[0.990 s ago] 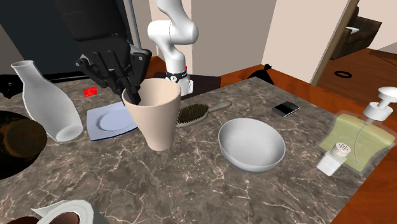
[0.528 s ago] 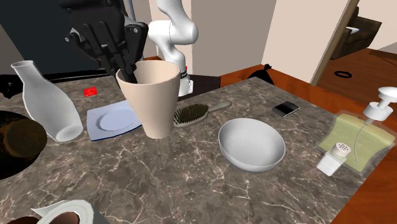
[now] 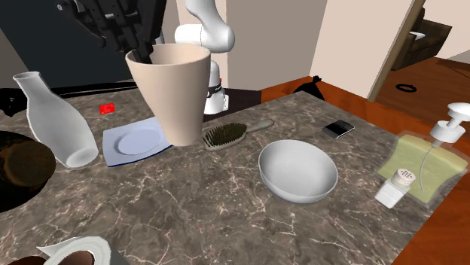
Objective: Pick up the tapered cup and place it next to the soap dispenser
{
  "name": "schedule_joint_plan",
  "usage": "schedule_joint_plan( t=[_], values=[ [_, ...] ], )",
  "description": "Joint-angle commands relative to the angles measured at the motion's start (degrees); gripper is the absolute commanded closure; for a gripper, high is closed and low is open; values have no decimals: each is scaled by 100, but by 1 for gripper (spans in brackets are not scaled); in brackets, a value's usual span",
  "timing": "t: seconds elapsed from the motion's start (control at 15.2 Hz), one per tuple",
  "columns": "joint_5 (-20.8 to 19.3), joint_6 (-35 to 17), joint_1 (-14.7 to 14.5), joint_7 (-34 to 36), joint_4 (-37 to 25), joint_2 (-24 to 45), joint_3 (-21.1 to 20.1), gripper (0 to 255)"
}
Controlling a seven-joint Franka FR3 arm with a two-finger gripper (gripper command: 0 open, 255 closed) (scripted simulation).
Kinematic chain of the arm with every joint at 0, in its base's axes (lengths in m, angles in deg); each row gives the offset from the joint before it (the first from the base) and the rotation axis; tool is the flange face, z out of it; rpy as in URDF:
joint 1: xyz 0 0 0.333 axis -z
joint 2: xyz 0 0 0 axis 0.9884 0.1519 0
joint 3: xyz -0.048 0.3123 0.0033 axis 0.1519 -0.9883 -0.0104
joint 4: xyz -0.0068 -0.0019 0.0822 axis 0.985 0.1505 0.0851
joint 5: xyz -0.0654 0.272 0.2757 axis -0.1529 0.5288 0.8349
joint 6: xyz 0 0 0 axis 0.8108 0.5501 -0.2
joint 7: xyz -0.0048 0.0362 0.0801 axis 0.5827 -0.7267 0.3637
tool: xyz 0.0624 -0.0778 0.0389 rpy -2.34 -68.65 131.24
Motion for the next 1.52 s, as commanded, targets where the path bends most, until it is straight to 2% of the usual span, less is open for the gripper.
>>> schedule_joint_plan(
  t=[0.0,0.66,1.12,1.19,1.45],
  values=[
    [-5,168,-5,27,-205,35,-3,255],
    [-37,1097,-26,151,-1483,378,-14,255],
    [-74,1916,-68,267,-2795,865,-29,255],
    [-76,1946,-70,271,-2847,887,-30,255],
    [-68,1604,-373,707,-2037,359,-179,255]
  ],
)
